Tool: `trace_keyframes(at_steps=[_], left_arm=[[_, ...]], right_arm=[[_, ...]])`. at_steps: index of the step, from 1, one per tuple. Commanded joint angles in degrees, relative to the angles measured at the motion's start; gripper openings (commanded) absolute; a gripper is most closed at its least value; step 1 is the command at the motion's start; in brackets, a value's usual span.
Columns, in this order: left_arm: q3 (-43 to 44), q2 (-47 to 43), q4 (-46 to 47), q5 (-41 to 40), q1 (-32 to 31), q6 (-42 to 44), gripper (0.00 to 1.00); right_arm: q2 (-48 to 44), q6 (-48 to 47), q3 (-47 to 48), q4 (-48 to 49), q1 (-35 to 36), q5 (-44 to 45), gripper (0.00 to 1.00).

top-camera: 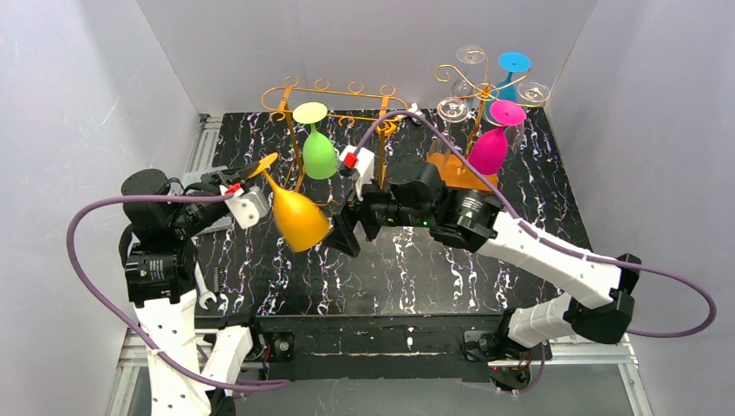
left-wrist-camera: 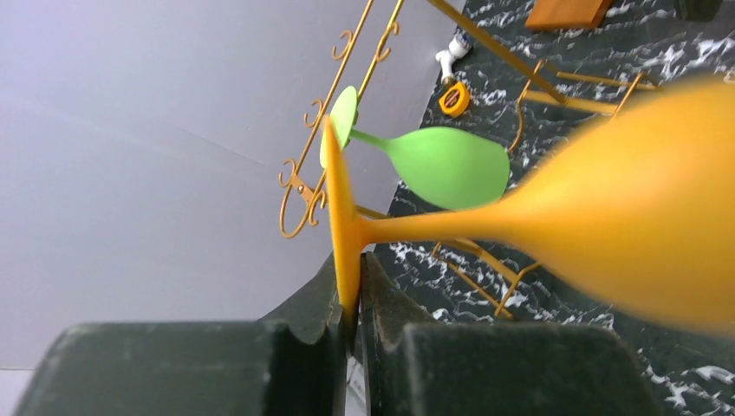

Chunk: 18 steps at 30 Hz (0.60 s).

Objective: Place the wine glass upside down on the wine glass rack
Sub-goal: Turn the wine glass upside down at the wine rack.

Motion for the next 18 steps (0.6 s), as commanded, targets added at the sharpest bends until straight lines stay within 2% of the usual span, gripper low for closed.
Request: trace_keyframes(at_steps=[1, 6, 8, 10, 13, 15, 18], left_arm=[[-1.9, 0.2, 2.3, -1.0, -0.1, 5.1, 0.00], [-3.6, 0.1, 6.4, -1.9, -0.2, 4.6, 0.00], [-4.1, -0.4, 7.3, -0.6, -0.1, 4.7, 0.00], [-4.5, -1.1, 7.7, 1.0, -0.1, 5.4, 0.00], [-5.3, -2.7, 8.7, 3.7, -0.1, 6.5, 0.00], [-5.5, -3.6, 9.0, 5.2, -0.1, 7.9, 0.00], [-5.8, -5.0, 9.7, 7.3, -0.1, 9.1, 0.00]], right_arm=[[0.9, -2.2, 5.8, 2.0, -0.1, -5.9, 0.98], [-0.2, -6.1, 4.9, -5.8, -0.1, -6.6, 0.98], [-0.6, -5.9, 5.1, -5.6, -0.1, -4.3, 0.98], [-1.7, -4.7, 4.4, -1.7, -0.1, -2.5, 0.98], [-3.2, -1.8, 1.0, 9.1, -0.1, -0.9, 0.98], [-2.9, 0.1, -0.5, 15.8, -0.1, -1.7, 0.98], [0.7, 2.6, 1.6, 19.7, -0.1, -4.3, 0.98]])
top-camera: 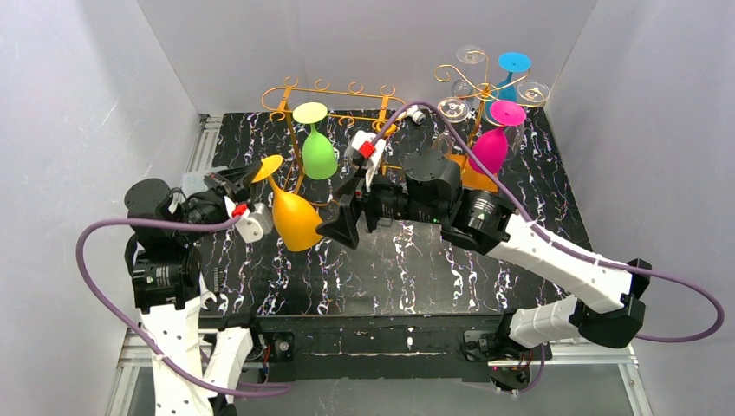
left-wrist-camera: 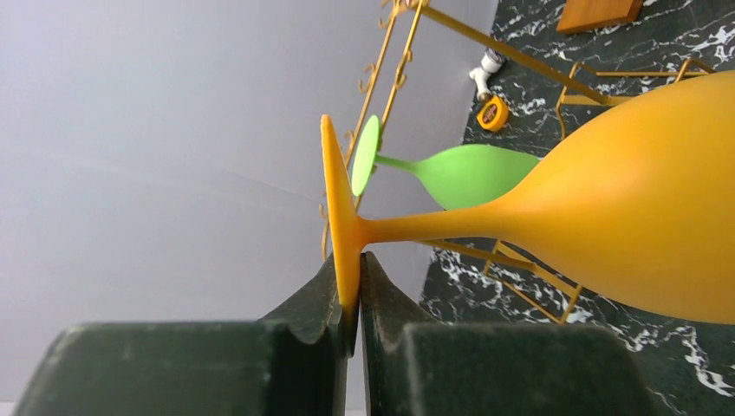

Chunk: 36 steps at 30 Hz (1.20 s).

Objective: Place the wine glass upside down on the wine glass rack
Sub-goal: Turn the wine glass upside down at the wine rack.

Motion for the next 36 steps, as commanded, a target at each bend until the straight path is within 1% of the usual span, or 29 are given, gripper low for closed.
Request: trace_keyframes(at_steps=[1, 10, 14, 18, 21, 28, 29, 30, 31, 32, 33, 34, 36], left_arm=[[-0.1, -2.6, 2.9, 5.9, -0.1, 2.5, 0.00], [0.2, -3.4, 3.5, 7.1, -0.1, 1.8, 0.00], [0.2, -3.7, 3.5, 7.5, -0.1, 1.9, 0.00], [0.2, -3.9, 3.5, 7.8, -0.1, 1.7, 0.00], [0.5, -4.0, 3.6, 8.5, -0.1, -0.2, 0.00], [0.8, -3.3, 3.6, 8.5, -0.1, -0.3, 0.00], [0.6, -3.2, 3.6, 8.6, -0.1, -0.5, 0.00], [0.5, -3.3, 3.6, 8.7, -0.1, -0.9, 0.04], [0.3, -3.2, 3.6, 8.7, -0.1, -1.9, 0.21], [0.2, -3.0, 3.6, 8.3, -0.1, -3.4, 0.74], [0.2, -2.9, 3.6, 7.8, -0.1, -4.9, 0.92], [0.1, -2.7, 3.6, 7.0, -0.1, -6.5, 0.98], [0.3, -1.8, 3.6, 4.4, -0.1, -10.8, 0.98]], right_arm=[[3.1, 4.7, 1.8, 14.2, 0.0, -2.6, 0.98], [8.8, 11.8, -1.5, 27.8, 0.0, -12.4, 0.99], [11.0, 11.1, -0.5, 25.3, 0.1, -14.0, 0.98], [10.7, 10.5, -3.8, 25.2, 0.2, -12.7, 0.98], [10.2, 10.4, -5.8, 26.2, 0.1, -11.5, 0.98], [8.6, 9.5, -8.2, 27.3, 0.1, -9.1, 0.72], [8.2, 9.2, -8.8, 27.8, 0.1, -8.2, 0.70], [7.4, 9.0, -9.7, 28.6, 0.1, -7.2, 0.68], [6.7, 8.7, -10.3, 29.1, 0.1, -6.0, 0.67], [6.0, 8.2, -11.2, 29.3, 0.1, -4.6, 0.67], [5.2, 7.5, -11.9, 29.3, 0.1, -3.2, 0.66], [4.4, 6.8, -12.7, 29.3, -0.1, -1.8, 0.66], [2.2, 6.1, -15.0, 29.6, -0.8, 0.8, 0.66]])
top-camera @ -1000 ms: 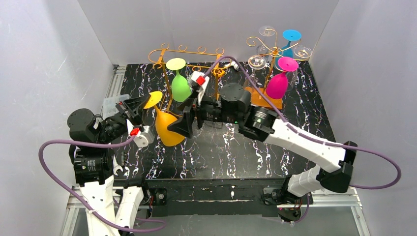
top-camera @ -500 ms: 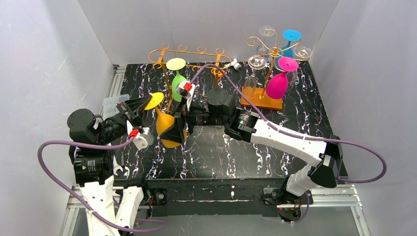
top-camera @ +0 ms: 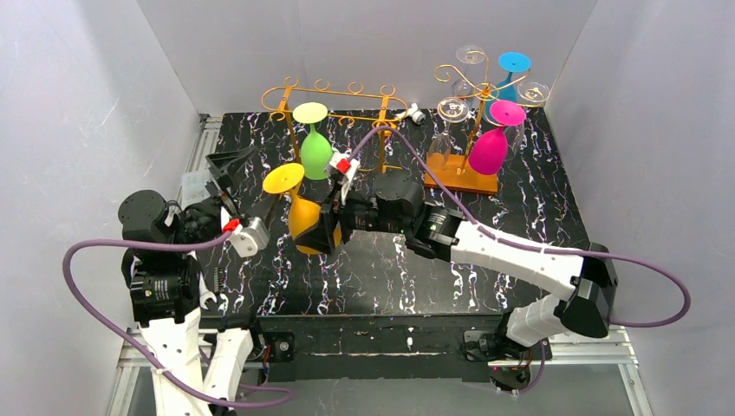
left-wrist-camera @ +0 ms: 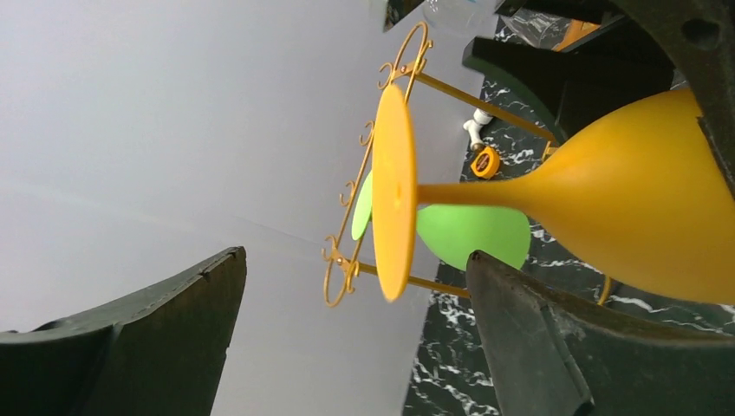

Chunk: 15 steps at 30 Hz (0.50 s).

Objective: Place the wine glass upside down on the wine glass rack
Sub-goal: Turn the wine glass upside down at the wine rack.

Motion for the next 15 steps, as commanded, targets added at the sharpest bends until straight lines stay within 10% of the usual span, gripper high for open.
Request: trace_keyframes(at_steps=[1, 15], left_arm=[[0.8, 2.3, 0.6, -3.7, -0.1, -11.0, 0.98], [9.8, 13.3, -14.7, -6.8, -0.1, -42.8, 0.98]], right_arm=[[-6.4, -3.0, -3.9, 3.9, -1.3, 8.0, 0.66], [-14.0, 0.6, -18.8, 13.2, -15.7, 10.9, 0.64]])
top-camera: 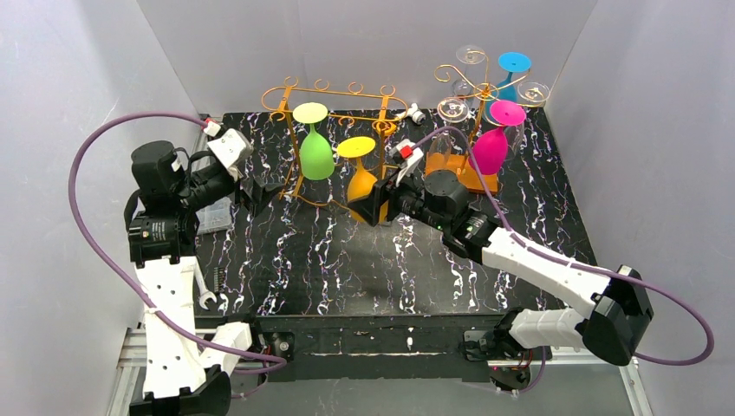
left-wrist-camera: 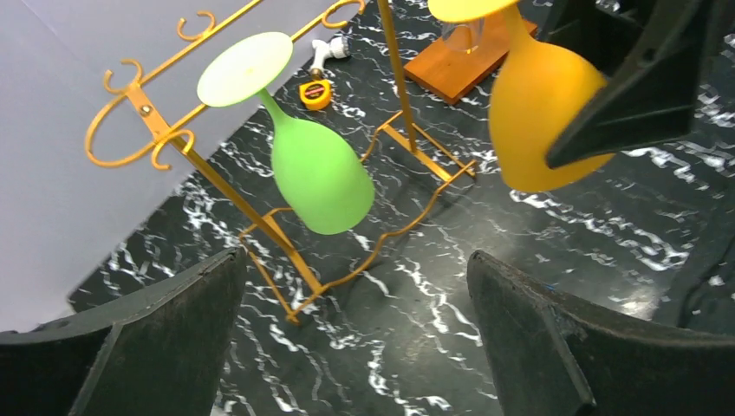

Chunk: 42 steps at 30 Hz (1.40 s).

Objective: Place the wine glass upside down on the wine glass rack
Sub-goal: Turn the wine glass upside down at the wine rack.

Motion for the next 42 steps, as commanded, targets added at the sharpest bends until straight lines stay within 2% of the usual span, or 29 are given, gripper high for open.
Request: trace_keyframes(at_steps=[1, 7, 11, 14, 23, 42], left_arm=[[1.0, -1.4, -3.3, 0.7, -0.1, -8.5, 0.98], [1.3, -0.9, -2.9, -3.2, 0.0, -9.2, 0.98], [2.6, 0.1, -1.6, -7.8, 0.0, -13.0, 0.98], [1.8, -0.5, -1.8, -8.2, -0.1, -11.0, 0.98], [1.8, -0.5, -1.5, -7.8, 0.0, -9.5, 0.98], [1.0, -1.2, -0.9, -7.7, -0.1, -8.6, 0.98]], right_arm=[[-0.8, 0.4, 1.5, 6.7, -2.6, -0.2, 0.64], [3.7, 0.4, 5.2, 8.3, -4.2, -0.9, 0.65], [8.2, 1.7, 7.8, 11.6, -4.7, -1.1, 0.64], [12.9, 2.5, 11.2, 13.3, -5.1, -1.5, 0.64], [19.5, 5.4, 14.4, 16.3, -7.7, -4.1, 0.63], [22.6, 5.9, 14.9, 16.5, -8.4, -2.3, 0.63]])
